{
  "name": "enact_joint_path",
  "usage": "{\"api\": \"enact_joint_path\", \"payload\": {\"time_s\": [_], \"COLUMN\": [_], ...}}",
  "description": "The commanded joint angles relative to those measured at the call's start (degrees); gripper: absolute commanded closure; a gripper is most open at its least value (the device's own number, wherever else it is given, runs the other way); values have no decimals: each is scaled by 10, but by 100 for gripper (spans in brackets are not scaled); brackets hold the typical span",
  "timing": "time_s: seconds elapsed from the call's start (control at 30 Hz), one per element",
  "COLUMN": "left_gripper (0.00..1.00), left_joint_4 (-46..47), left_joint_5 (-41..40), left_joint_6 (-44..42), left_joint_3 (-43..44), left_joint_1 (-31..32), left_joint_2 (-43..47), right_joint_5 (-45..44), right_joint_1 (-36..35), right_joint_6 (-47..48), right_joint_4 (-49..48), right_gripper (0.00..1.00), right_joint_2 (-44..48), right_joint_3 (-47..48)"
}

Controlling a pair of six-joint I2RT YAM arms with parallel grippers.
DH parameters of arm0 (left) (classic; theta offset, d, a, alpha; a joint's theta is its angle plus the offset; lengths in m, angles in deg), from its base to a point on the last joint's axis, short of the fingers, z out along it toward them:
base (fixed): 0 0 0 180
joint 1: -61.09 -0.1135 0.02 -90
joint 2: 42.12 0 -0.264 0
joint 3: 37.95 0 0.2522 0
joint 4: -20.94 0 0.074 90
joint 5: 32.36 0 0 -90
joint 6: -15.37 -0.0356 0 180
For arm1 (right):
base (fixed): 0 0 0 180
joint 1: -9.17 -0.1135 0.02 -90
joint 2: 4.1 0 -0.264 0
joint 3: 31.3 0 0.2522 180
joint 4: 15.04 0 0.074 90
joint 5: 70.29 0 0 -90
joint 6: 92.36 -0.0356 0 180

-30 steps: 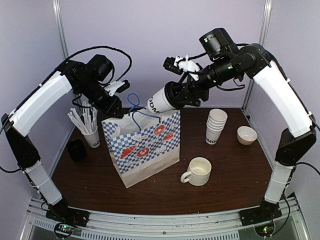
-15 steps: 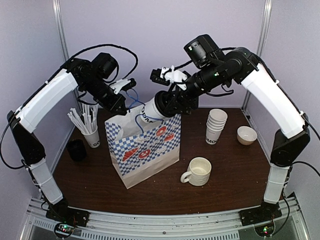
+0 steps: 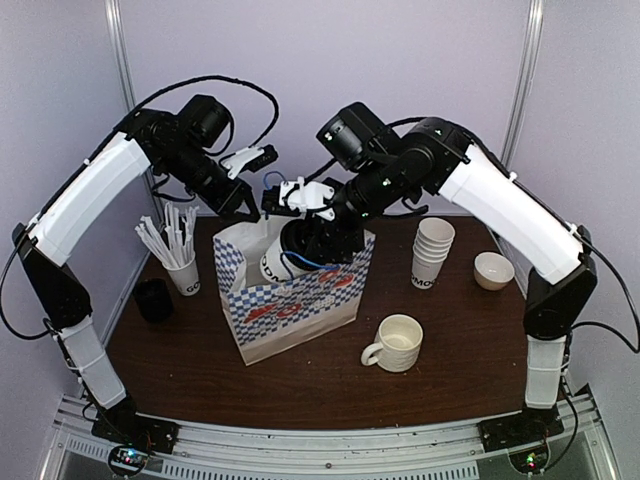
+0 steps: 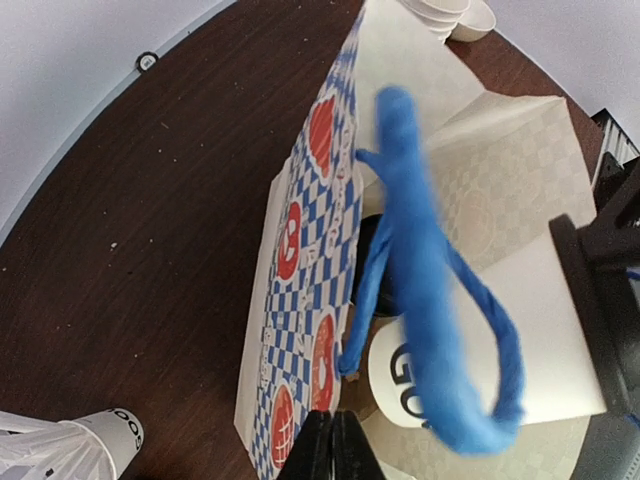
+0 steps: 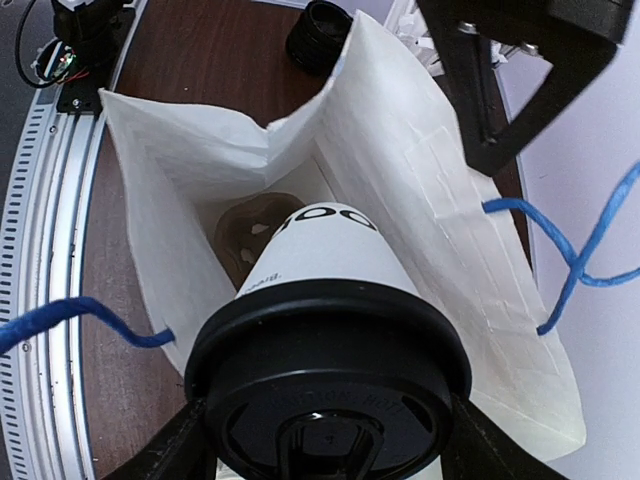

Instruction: Pack the takeout coffee

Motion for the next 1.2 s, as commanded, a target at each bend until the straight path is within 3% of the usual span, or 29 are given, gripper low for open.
{"api": "enact_joint_path", "payload": {"time_s": [0.0,0.3,0.5,0.67,0.87,1.17], "left_gripper": [94,93,57,39,32,31], "left_joint_4": [7,8,11,72,137,189], "left_joint_5": [34,46,18,10,-45,-118], "left_joint_6": [-21,-29,-21,3,28,61], "left_joint_3": [32,65,69,-21,-126,-208], "left_joint_1": [-1,12,29,38,38,38], "left_joint_2": [-2,-24,1,88,179,217], "right_joint_5": [-18,-38,-27,0,0,-78], "right_joint_1": [-21,-60,-61,-69,-90,-157], "right_joint_6": [9,17,12,12,26,61], "right_joint_4": [-5,1,9,11,-1,-55], "right_gripper": [27,28,29,29,28,28], "right_joint_2": [11,34,48,66,86,132], "right_joint_3": [-17,-79,-82,-115,-172,-290]}}
